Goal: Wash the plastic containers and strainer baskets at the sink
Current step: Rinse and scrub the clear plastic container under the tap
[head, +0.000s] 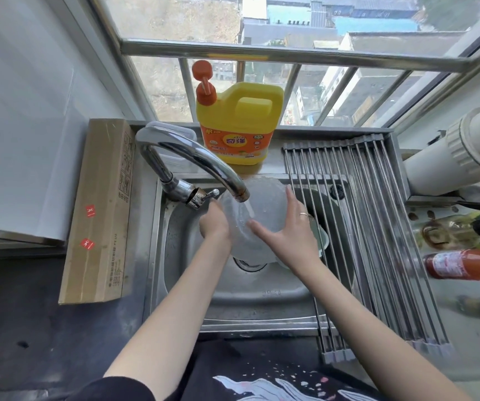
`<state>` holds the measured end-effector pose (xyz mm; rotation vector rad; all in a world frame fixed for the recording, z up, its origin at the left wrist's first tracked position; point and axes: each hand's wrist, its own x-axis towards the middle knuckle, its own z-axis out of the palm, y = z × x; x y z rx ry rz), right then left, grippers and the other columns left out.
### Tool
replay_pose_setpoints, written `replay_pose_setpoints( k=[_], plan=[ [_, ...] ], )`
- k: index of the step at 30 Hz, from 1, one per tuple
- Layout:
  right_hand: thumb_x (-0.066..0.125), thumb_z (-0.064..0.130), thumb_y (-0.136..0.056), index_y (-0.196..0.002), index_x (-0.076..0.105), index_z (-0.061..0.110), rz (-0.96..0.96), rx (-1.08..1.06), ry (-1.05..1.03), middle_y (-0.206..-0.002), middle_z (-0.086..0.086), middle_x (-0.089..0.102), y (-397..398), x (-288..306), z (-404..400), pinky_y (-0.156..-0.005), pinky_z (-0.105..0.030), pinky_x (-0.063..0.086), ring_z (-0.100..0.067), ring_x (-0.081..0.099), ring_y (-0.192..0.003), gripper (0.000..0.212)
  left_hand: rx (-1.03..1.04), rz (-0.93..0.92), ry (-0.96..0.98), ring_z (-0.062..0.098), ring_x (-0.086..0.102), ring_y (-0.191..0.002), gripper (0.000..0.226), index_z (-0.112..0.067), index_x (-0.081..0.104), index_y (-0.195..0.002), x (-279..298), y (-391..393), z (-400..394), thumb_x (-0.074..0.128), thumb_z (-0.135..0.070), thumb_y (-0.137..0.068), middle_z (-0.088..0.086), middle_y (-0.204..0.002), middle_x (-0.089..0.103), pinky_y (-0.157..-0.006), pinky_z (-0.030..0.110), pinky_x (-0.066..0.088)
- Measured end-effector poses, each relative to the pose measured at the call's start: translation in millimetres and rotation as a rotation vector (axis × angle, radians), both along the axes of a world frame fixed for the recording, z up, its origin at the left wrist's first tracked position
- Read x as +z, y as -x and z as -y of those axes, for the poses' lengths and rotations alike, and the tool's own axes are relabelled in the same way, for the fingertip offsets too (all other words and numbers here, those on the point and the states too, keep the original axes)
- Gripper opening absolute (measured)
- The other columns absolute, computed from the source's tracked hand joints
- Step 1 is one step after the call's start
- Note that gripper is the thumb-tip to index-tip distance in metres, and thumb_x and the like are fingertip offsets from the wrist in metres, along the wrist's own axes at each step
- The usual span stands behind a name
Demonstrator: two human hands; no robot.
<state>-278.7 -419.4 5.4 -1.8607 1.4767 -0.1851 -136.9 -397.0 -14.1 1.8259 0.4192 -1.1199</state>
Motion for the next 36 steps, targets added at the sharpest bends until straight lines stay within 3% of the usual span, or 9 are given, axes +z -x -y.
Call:
replay_pose_setpoints(
  k=[4,8,16,20,25,28,32,34,36],
  plan=[
    [0.052,0.064,-0.083,-0.143,0.031,0.019,0.068,-0.188,0.036,-0.129,-0.011,0.037,2.0,-7.2,8.6,-0.093,-0.035,0.042,-0.026,0.046,-0.115,0.078,-0.126,0.004,0.073,0.029,0.062,-0.102,0.05,-0.007,0.063,-0.116,-0.7,0.6,0.9,0.053,-0.042,-0.081,0.01,-0.115,0.065,-0.095,0.043,0.049],
    [0.039,0.056,-0.094,-0.089,0.056,0.013,0.221,-0.365,0.023,-0.089,-0.007,0.06,12.9,-15.7,39.2,-0.067,-0.031,0.038,-0.024,0.056,-0.081,0.046,-0.202,-0.19,0.401,0.022,0.066,-0.097,0.037,-0.01,0.066,-0.11,7.1,3.8,-7.6,0.052,-0.037,-0.089,0.009,-0.11,0.069,-0.089,0.036,0.053],
    [0.041,0.04,-0.098,-0.119,0.056,0.007,0.468,-0.756,-0.662,-0.115,-0.009,0.062,4.9,-44.7,39.4,-0.075,-0.037,0.054,-0.028,0.062,-0.097,0.042,-0.309,-0.778,0.975,0.016,0.069,-0.09,0.034,-0.011,0.074,-0.098,41.7,3.1,-16.9,0.079,-0.021,-0.067,0.005,-0.096,0.073,-0.085,0.03,0.054],
    [0.043,0.034,-0.1,-0.12,0.054,0.001,0.545,-0.955,-0.803,-0.11,-0.011,0.063,-5.1,-48.4,20.2,-0.086,-0.048,0.053,-0.029,0.063,-0.096,0.041,-0.412,-0.588,0.892,0.016,0.07,-0.084,0.025,-0.005,0.062,-0.111,54.3,2.5,-15.1,0.058,-0.008,-0.087,0.005,-0.094,0.073,-0.074,0.031,0.058],
    [0.03,0.012,-0.1,-0.104,0.056,0.004,0.629,-1.022,-0.652,-0.103,-0.017,0.063,-11.5,-34.2,9.4,-0.08,-0.047,0.051,-0.03,0.061,-0.086,0.027,-0.466,0.025,0.593,0.009,0.061,-0.054,0.029,-0.009,0.06,-0.072,53.2,13.3,-10.1,0.043,-0.004,-0.095,-0.007,-0.054,0.065,-0.055,0.024,0.052],
    [0.034,0.035,-0.099,-0.112,0.05,0.014,0.644,-0.898,-0.532,-0.113,-0.009,0.059,-18.5,-18.7,4.0,-0.089,-0.048,0.051,-0.029,0.059,-0.098,0.029,-0.302,0.232,0.457,0.003,0.047,-0.036,0.035,-0.009,0.047,-0.064,40.8,11.2,-10.2,0.034,-0.005,-0.096,-0.009,-0.035,0.05,-0.044,0.018,0.04],
    [0.046,0.037,-0.098,-0.112,0.053,0.018,0.684,-0.522,-0.306,-0.106,-0.002,0.059,-5.5,-7.4,11.3,-0.076,-0.029,0.051,-0.021,0.058,-0.096,0.025,-0.135,-0.052,0.435,0.003,0.056,-0.051,0.037,-0.013,0.057,-0.076,30.0,-10.0,-9.1,0.039,-0.035,-0.1,-0.005,-0.056,0.062,-0.052,0.016,0.045],
    [0.057,0.042,-0.09,-0.123,0.055,0.02,0.832,-0.433,-0.458,-0.119,-0.008,0.06,3.0,-9.3,21.0,-0.085,-0.04,0.053,-0.026,0.06,-0.106,0.04,-0.172,-0.21,0.451,0.009,0.064,-0.086,0.039,-0.018,0.063,-0.103,27.9,-21.7,-12.1,0.036,-0.045,-0.099,0.002,-0.095,0.07,-0.08,0.024,0.051],
    [0.06,0.045,-0.085,-0.135,0.049,0.023,0.946,-0.382,-0.655,-0.131,-0.01,0.057,6.0,-11.6,27.1,-0.091,-0.048,0.051,-0.029,0.058,-0.116,0.056,-0.182,-0.313,0.525,0.016,0.068,-0.086,0.043,-0.022,0.069,-0.097,30.1,-24.3,-18.3,0.034,-0.046,-0.099,0.004,-0.093,0.073,-0.083,0.034,0.049]
  ],
)
